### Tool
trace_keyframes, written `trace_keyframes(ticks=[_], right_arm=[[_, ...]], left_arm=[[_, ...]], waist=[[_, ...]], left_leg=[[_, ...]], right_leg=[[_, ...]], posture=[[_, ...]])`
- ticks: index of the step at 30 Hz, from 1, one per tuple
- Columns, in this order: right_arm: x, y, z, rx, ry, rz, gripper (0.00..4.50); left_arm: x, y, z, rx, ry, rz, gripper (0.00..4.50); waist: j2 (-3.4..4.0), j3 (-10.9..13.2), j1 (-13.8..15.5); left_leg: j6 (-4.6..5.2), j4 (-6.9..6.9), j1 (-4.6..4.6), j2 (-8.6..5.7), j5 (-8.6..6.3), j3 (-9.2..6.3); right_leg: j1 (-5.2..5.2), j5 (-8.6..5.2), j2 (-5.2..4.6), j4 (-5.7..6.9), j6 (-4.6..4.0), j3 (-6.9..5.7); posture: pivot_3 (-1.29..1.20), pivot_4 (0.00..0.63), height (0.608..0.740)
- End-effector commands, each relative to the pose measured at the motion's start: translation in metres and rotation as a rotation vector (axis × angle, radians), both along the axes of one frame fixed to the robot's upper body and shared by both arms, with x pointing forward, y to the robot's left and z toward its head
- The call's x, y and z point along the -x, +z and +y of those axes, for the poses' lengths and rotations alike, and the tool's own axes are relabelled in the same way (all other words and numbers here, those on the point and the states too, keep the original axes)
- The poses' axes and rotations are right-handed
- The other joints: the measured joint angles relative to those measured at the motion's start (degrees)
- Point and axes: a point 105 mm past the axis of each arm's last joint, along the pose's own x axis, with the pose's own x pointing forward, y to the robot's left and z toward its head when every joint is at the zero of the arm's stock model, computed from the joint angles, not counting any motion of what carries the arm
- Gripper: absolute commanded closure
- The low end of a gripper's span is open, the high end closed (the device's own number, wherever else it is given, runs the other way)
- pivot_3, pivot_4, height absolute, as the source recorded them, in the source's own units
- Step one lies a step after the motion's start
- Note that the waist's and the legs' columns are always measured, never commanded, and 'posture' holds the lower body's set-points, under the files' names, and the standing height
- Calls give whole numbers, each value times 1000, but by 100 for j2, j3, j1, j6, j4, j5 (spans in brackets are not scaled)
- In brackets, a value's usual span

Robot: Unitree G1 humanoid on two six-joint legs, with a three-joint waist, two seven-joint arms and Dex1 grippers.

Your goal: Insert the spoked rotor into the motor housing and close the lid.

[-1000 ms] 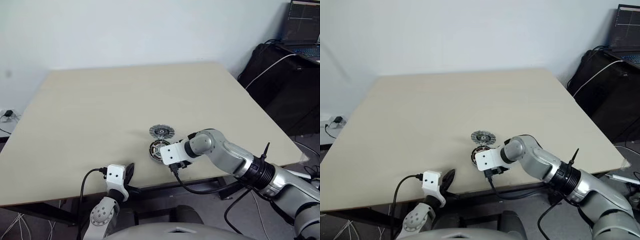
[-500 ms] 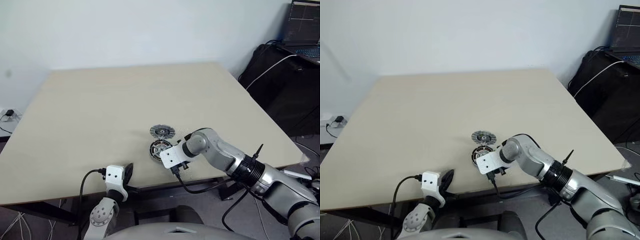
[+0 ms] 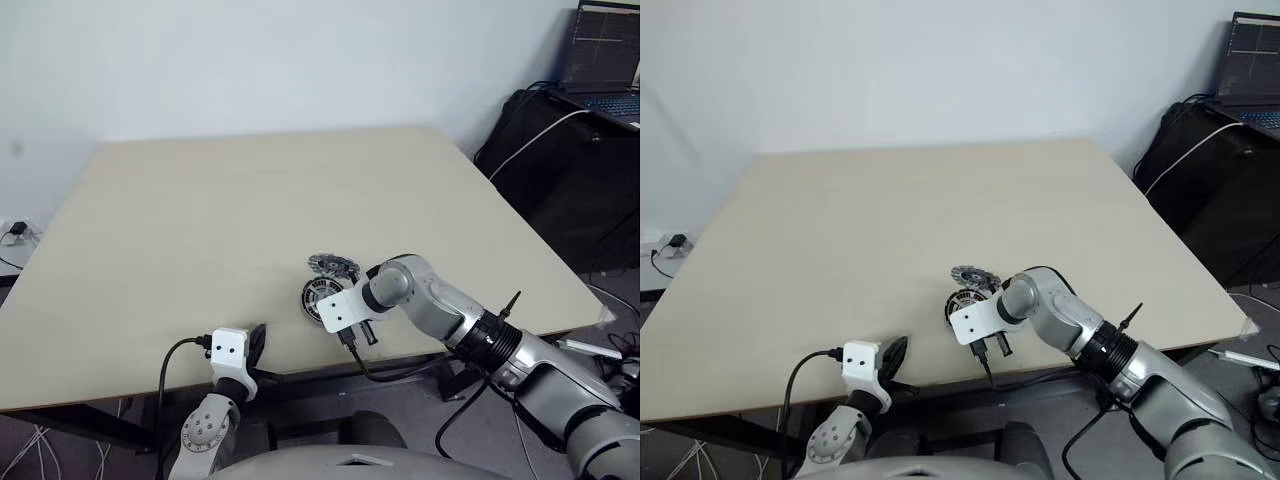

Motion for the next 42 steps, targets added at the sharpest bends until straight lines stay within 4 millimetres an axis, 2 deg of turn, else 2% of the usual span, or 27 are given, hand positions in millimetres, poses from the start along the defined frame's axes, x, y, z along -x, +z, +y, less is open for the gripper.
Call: trace_keyframes(ticks=[1,4,11,16,19,24,36,42], right_arm=[[-13,21,7,-131,-189,-32,4426],[-10,26,9,-198,-360,24,4426],[19,32,9,-283,-628,205,4426],[23,44,16,-347,-772,291,4426],[19,45,21,-372,-857,326,4426],[13,44,30,-386,-901,356,4426],[4,24,56,-399,-988,450,4426],[4,29,81,-466,-991,505,2517]], left_arm=[[-5,13,-4,9,-7,-52,4500],[-4,12,-3,11,-5,-48,4500],[-4,11,-7,20,-12,-41,4500],[-5,12,-9,22,-23,-41,4500],[-7,12,-11,22,-30,-42,4500],[-6,11,-11,22,-32,-40,4500],[-4,14,-8,18,-14,-44,4500],[-4,16,-9,18,-15,-44,4500]], waist=[[-1,1,-2],[-2,4,8],[-1,12,52],[-4,22,39],[-5,29,17],[-7,36,-15],[-11,38,-59],[-10,39,-91]], left_leg=[[-1,1,0,0,0,-1],[-2,6,-1,0,0,-4],[-14,10,-8,0,-8,-23],[-20,10,-7,0,-11,-25],[-22,9,-7,0,-13,-28],[-21,9,-9,0,-12,-28],[-17,7,-11,0,-10,-29],[-19,4,-12,1,-11,-29]], right_leg=[[0,0,0,2,0,1],[-9,-1,0,18,-4,7],[-15,-11,-2,27,-15,4],[-16,-11,-3,29,-14,3],[-16,-11,-3,31,-15,1],[-17,-11,-3,31,-15,1],[-17,-11,-2,29,-15,0],[-19,-11,-2,30,-15,0]], posture=[[0,0,740],[0,0,740],[0,0,740],[0,0,740],[0,0,740],[0,0,740],[0,0,740],[0,0,740]])
